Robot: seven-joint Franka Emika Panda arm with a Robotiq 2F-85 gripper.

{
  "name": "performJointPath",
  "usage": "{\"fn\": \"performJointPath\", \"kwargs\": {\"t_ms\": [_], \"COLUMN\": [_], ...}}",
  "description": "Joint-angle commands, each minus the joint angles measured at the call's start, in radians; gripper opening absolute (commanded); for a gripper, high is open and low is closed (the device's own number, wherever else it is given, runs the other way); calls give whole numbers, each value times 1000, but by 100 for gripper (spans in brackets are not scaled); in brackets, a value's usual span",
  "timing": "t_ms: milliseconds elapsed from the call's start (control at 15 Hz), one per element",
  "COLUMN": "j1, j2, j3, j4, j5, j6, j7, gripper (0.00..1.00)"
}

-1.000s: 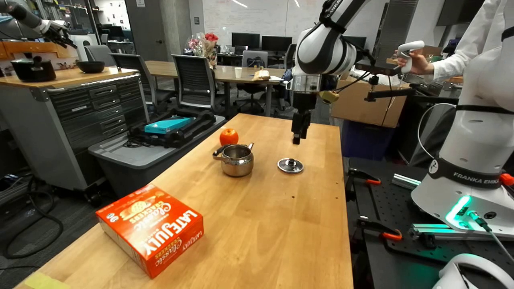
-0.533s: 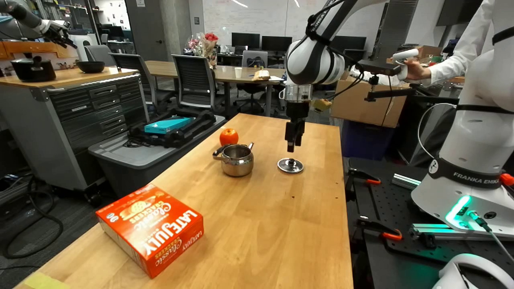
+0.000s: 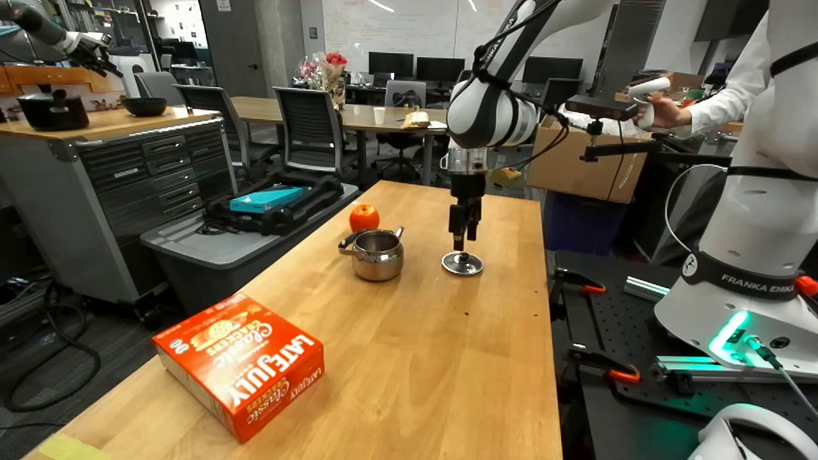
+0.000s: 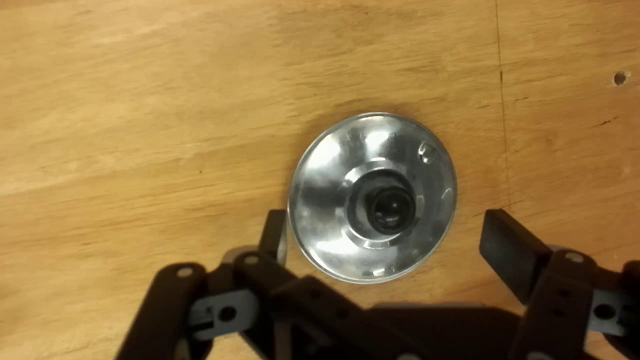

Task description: Place the lid on the teapot

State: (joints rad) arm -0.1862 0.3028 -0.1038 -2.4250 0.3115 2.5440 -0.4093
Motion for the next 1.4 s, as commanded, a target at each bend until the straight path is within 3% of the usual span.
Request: {"fn": "performJointPath", "kwargs": {"t_ms": [0,600,733,867,933,1067,1333], "j1": [-34,-37,-35,-34,-34,-33,-34], "j2": [34,15,16,17,18,19,22], "j3": [34,67,68,68,66,64,60], "j4": [34,2,-1,-2,-3,-7,-9], "j5": [1,-1,-4,-8,-10,-15,-25], "j6": [-4,22,27,29,32,39,42], "j7": [16,3,6,8,10,12,16], "gripper": [100,100,94,82,65,47,18]}}
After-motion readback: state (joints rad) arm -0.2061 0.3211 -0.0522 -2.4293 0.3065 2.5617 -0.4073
